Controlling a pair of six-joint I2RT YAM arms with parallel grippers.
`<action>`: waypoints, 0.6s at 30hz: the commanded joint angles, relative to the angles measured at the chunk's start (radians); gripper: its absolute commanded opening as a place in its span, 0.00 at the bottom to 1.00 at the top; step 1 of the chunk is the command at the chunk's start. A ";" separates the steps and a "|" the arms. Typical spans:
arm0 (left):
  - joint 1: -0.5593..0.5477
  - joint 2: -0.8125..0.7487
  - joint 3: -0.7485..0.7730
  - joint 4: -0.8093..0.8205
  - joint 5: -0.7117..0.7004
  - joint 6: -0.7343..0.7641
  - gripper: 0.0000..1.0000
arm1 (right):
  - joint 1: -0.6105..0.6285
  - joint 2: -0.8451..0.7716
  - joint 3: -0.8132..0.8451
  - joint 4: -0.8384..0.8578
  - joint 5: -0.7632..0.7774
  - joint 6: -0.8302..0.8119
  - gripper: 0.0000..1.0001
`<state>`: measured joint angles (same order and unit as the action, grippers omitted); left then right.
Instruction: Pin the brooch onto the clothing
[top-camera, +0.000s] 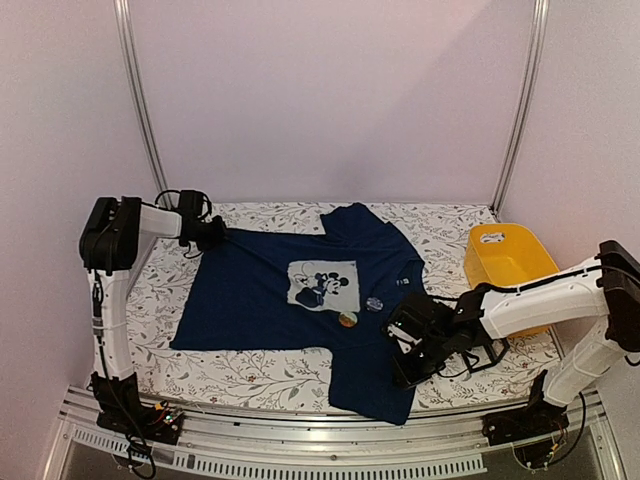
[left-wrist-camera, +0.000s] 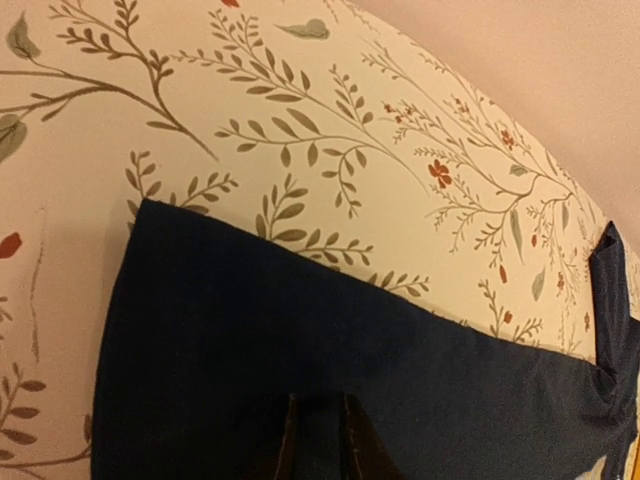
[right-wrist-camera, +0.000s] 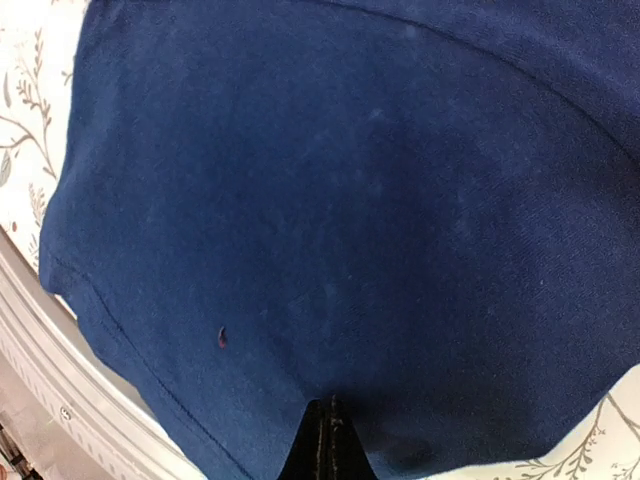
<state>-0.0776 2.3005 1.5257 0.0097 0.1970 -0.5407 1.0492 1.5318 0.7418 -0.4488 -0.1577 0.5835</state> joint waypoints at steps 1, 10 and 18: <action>-0.008 -0.142 -0.101 -0.049 -0.030 0.070 0.16 | -0.011 -0.041 0.104 -0.096 -0.021 -0.079 0.00; -0.237 -0.743 -0.816 0.104 -0.150 -0.119 0.16 | -0.306 0.070 0.279 -0.048 0.135 -0.251 0.00; -0.383 -1.048 -1.175 0.012 -0.165 -0.323 0.15 | -0.304 0.197 0.238 -0.029 0.167 -0.258 0.00</action>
<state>-0.4366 1.3613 0.4507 0.0788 0.0669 -0.7361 0.7238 1.7130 1.0317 -0.4759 -0.0109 0.3363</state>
